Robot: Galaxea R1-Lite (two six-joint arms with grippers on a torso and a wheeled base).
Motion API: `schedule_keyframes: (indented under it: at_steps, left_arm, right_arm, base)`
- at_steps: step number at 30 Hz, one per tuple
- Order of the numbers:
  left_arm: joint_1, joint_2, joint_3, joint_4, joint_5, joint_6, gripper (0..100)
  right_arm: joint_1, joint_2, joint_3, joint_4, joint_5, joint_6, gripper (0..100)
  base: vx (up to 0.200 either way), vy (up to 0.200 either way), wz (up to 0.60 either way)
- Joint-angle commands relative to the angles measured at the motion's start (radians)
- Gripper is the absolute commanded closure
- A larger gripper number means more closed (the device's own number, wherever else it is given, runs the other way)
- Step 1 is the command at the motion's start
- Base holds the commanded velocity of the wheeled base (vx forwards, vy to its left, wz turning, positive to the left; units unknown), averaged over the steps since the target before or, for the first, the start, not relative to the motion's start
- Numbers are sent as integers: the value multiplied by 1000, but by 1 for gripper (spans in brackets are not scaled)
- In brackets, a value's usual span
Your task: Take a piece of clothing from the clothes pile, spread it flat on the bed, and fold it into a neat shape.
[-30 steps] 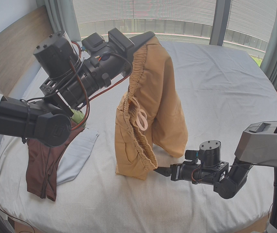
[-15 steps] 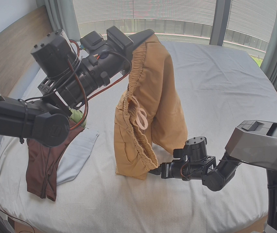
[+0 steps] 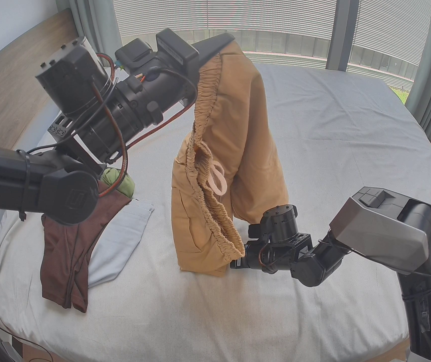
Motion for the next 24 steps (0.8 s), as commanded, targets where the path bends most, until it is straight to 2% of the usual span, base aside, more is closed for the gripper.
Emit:
schedule_keyframes:
  at_steps: [1,9,10,24]
  left_arm:
    - [1,-14,0,0,0,-1,100]
    - [1,-10,0,0,1,-1,100]
    - [1,-8,0,0,1,-1,100]
    - [4,0,4,-1,9,-1,100]
  right_arm:
    - [11,39,-32,-1,1,8,0]
    - [17,41,-31,-15,1,14,0]
    - [17,41,-29,-19,1,15,100]
    - [-2,10,60,-116,-4,29,100]
  base:
    - [0,0,0]
    - [0,0,0]
    - [0,0,0]
    - [0,0,0]
